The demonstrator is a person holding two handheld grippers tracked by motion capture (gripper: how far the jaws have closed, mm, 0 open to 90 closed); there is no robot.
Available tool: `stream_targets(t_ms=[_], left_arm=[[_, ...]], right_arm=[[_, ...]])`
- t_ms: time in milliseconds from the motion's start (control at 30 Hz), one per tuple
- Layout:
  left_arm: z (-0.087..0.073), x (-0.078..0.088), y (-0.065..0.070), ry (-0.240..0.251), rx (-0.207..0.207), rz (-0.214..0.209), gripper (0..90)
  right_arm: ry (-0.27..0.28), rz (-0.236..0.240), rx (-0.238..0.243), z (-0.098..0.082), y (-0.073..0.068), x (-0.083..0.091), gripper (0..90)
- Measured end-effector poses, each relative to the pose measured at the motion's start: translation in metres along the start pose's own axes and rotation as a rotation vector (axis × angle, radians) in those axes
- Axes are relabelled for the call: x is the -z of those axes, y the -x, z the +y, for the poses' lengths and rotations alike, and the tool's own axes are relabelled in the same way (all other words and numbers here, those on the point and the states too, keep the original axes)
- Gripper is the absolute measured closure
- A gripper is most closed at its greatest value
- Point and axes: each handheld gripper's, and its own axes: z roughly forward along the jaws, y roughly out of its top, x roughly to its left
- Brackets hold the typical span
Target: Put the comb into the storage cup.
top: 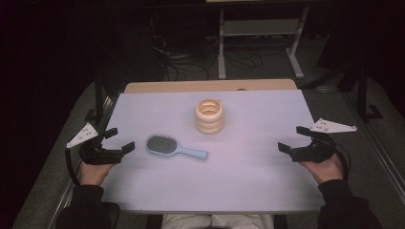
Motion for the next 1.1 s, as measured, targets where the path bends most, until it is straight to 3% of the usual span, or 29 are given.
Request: stream_targets(t_ms=[133, 200, 333, 667, 1100], left_arm=[[0.005, 0.001, -0.001, -0.008, 0.004, -0.005, 0.2], [0.010, 0.000, -0.001, 0.012, 0.032, -0.034, 0.2], [0.015, -0.002, -0.001, 0.013, 0.036, -0.053, 0.2], [0.038, -0.018, 0.006, -0.040, -0.022, -0.060, 0.3], [0.053, -0.032, 0.012, -0.077, -0.052, -0.075, 0.3]], right_arm=[[-0.017, 0.002, 0.005, -0.001, 0.000, -0.003, 0.0], [-0.020, 0.003, 0.005, -0.001, 0.000, -0.004, 0.0], [-0.020, 0.002, 0.006, -0.001, 0.000, -0.004, 0.0], [-0.016, 0.001, 0.006, -0.001, 0.000, -0.003, 0.0], [-0.013, -0.003, 0.014, -0.001, -0.001, -0.003, 0.0]])
